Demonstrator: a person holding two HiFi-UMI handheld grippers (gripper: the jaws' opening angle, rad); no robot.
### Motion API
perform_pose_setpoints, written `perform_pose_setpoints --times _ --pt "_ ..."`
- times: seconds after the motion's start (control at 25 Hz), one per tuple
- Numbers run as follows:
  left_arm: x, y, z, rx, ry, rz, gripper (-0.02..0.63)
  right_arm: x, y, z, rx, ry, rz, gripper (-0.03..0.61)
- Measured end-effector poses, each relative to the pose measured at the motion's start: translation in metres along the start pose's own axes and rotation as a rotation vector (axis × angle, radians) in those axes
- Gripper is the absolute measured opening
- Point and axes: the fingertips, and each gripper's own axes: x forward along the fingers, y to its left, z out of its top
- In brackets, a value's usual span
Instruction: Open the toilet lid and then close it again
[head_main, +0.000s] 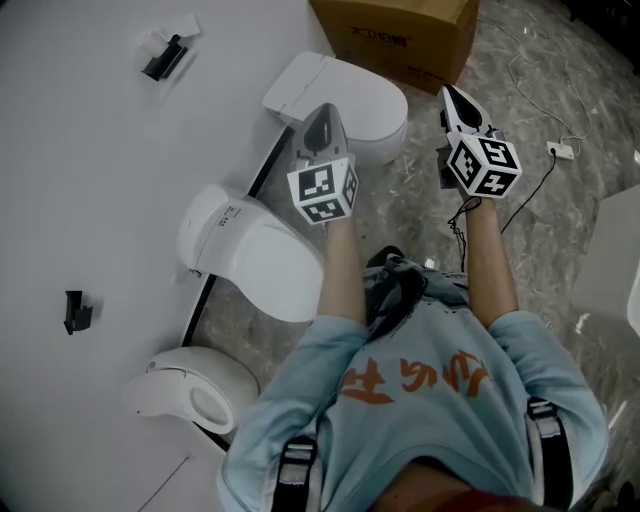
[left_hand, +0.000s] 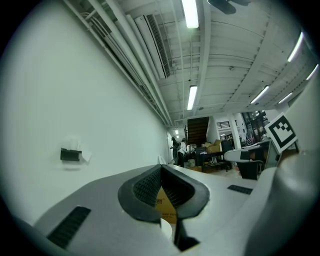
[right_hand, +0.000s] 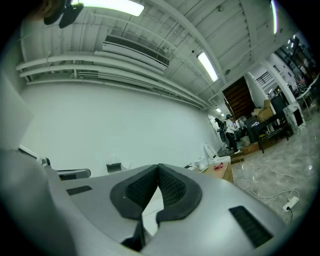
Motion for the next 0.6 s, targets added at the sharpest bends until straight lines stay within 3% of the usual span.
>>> perform_pose_setpoints --times 0.32,0.6 --pt "0.05 -0.003 -0.028 0.016 0.059 -0.036 0.026 0.038 -0.014 -0.026 -0.016 0.046 0.024 0.012" --pt "0.136 0.012 -0.069 0.001 0.124 -0.055 0.026 0.103 -0.057 -0.059 0.011 0.09 0.017 0.012"
